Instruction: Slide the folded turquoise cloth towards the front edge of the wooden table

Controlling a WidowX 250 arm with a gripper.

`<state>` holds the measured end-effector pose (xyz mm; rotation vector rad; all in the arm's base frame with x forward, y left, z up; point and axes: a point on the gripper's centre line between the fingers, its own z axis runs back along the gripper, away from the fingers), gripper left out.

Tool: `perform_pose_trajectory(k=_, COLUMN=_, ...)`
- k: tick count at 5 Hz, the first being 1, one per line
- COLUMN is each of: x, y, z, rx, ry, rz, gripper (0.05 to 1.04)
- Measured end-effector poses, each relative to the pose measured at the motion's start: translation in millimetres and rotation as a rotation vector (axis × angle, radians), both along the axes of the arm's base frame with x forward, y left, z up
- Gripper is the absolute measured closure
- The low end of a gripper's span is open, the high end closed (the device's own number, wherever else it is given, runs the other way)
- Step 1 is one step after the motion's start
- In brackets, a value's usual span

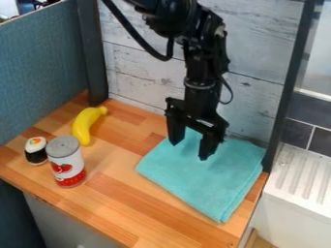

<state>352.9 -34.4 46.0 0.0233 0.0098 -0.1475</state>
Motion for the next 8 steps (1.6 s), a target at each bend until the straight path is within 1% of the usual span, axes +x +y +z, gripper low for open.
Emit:
perform_pose_trajectory(k=1, x=2, y=-13, z=-15.4, rx=-0.014, ry=0.000, rz=-0.011, gripper=0.083)
perform_pose_trajectory(k=2, x=-2, y=-15, z=-23.0, rx=0.008, ry=0.035, rz=-0.005, gripper=0.083)
perform_pose_trajectory(k=3, x=-8, y=-21, z=-29.0, rx=0.022, ry=0.085, rz=-0.018, gripper=0.083)
perform_pose_trajectory(k=4, x=-17, y=-24, z=-30.8, rx=0.029, ry=0.125, rz=-0.034, gripper=0.083)
perform_pose_trajectory(k=5, x=-42, y=-25, z=-33.5, rx=0.055, ry=0.231, rz=-0.026, gripper=0.083)
perform_pose_trajectory(k=6, x=-82, y=-17, z=-31.1, rx=0.095, ry=0.325, rz=0.004, gripper=0.083)
perform_pose_trajectory(k=7, x=-101, y=-12, z=-26.0, rx=0.106, ry=0.343, rz=0.033, gripper=0.083)
perform_pose_trajectory(k=8, x=-108, y=-9, z=-27.9, rx=0.072, ry=0.336, rz=0.043, gripper=0.083)
